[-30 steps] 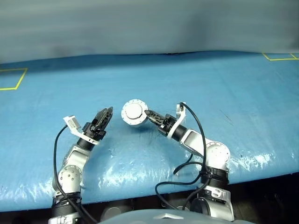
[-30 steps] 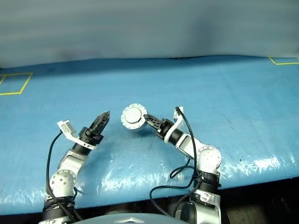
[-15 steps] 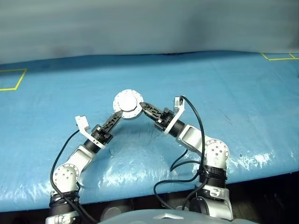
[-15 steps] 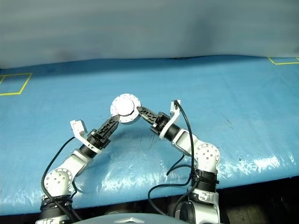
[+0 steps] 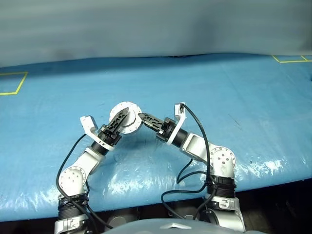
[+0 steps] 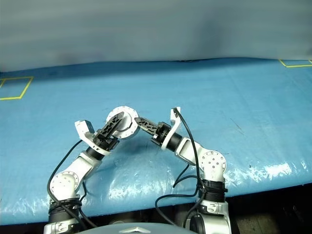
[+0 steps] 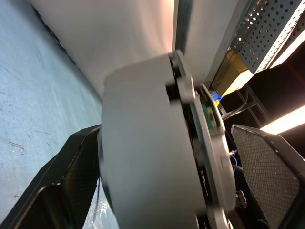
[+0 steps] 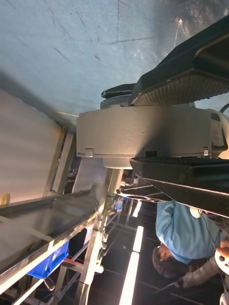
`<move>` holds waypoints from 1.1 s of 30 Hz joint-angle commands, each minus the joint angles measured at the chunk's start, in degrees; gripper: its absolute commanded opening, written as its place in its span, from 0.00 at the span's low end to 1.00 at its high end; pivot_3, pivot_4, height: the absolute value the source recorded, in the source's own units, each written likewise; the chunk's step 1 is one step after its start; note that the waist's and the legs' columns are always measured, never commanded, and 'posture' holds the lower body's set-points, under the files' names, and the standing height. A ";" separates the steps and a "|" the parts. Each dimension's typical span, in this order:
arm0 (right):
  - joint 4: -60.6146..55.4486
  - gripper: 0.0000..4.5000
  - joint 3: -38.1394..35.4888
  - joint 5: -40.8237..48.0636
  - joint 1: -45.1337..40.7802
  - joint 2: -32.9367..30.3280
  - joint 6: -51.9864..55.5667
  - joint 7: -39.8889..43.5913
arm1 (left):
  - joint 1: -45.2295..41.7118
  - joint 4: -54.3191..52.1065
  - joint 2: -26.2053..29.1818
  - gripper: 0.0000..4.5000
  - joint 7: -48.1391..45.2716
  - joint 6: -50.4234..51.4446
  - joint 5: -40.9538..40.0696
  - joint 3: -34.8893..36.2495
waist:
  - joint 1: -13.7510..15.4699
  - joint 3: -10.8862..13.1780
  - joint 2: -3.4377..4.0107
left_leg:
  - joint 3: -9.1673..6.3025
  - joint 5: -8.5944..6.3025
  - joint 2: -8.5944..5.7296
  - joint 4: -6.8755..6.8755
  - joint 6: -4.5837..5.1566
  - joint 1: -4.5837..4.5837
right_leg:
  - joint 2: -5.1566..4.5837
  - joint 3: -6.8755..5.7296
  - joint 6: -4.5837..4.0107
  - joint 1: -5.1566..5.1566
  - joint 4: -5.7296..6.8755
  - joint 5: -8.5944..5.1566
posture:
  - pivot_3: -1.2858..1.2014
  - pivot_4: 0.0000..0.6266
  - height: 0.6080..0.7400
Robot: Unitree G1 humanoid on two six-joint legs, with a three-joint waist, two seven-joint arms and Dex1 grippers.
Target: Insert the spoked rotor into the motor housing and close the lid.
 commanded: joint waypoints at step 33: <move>-0.65 0.90 2.32 -12.99 -1.58 -1.76 -15.47 -1.67 | -10.09 7.38 -7.63 0.61 10.50 -21.44 12.93 6.74 | 0.79 -0.02 -0.04 | 0.15 0.05 -0.01 0.55 -0.09 0.02 | 0.01 0.08 -0.02 -0.02 0.61 0.09 | 0.52 0.24 1.00</move>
